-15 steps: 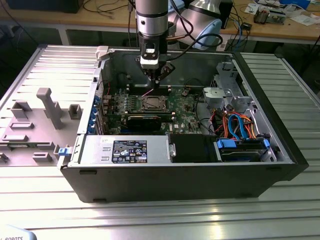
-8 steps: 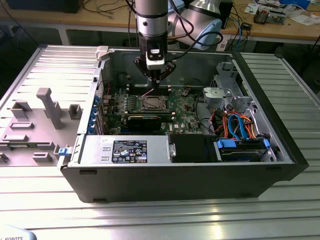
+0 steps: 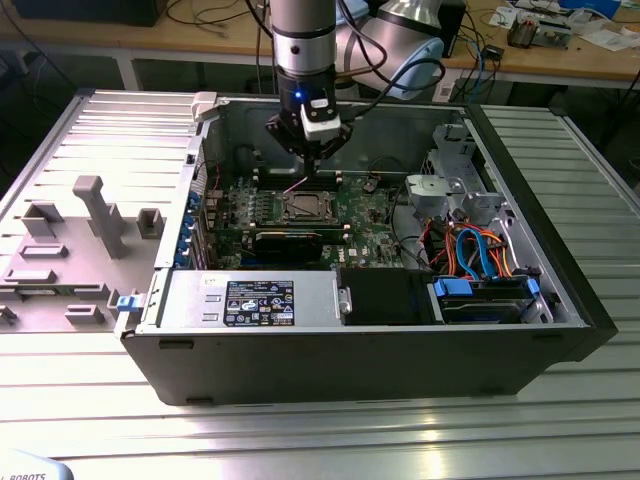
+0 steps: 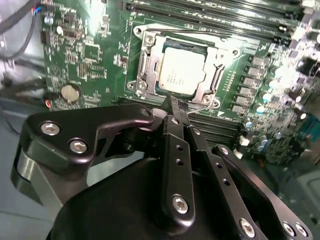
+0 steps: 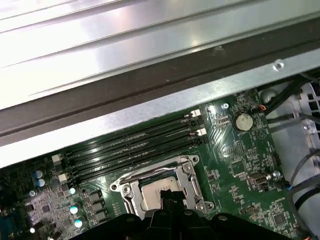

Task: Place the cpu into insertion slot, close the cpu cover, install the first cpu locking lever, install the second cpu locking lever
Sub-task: 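Install the first cpu locking lever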

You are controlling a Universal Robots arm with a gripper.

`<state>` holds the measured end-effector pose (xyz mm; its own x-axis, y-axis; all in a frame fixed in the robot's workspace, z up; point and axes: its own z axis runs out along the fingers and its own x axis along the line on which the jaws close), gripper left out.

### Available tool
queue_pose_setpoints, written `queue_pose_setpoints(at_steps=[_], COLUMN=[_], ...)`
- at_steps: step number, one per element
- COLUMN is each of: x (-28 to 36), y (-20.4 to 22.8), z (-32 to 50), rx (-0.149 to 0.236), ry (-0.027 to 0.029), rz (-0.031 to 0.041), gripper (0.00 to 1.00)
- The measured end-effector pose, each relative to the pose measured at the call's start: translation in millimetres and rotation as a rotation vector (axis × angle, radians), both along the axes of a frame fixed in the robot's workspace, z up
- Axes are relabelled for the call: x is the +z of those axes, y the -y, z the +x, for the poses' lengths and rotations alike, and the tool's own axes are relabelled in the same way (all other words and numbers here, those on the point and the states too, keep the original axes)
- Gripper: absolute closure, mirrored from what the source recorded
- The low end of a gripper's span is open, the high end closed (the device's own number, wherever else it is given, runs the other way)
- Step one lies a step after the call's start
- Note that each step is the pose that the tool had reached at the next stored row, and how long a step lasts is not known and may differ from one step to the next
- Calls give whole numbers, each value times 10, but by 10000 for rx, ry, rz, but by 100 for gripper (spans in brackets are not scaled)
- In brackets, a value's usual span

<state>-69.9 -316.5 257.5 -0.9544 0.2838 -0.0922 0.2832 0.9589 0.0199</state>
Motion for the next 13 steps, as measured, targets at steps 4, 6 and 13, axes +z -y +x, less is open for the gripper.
queue_pose_setpoints(at_steps=[4,6,13], x=[-14,-17,-22], y=[0,0,0], z=[0,0,33], rx=[1024,1379,1776], ry=[0,-2,-321], rz=[-1,-2,43], gripper=[89,89,89])
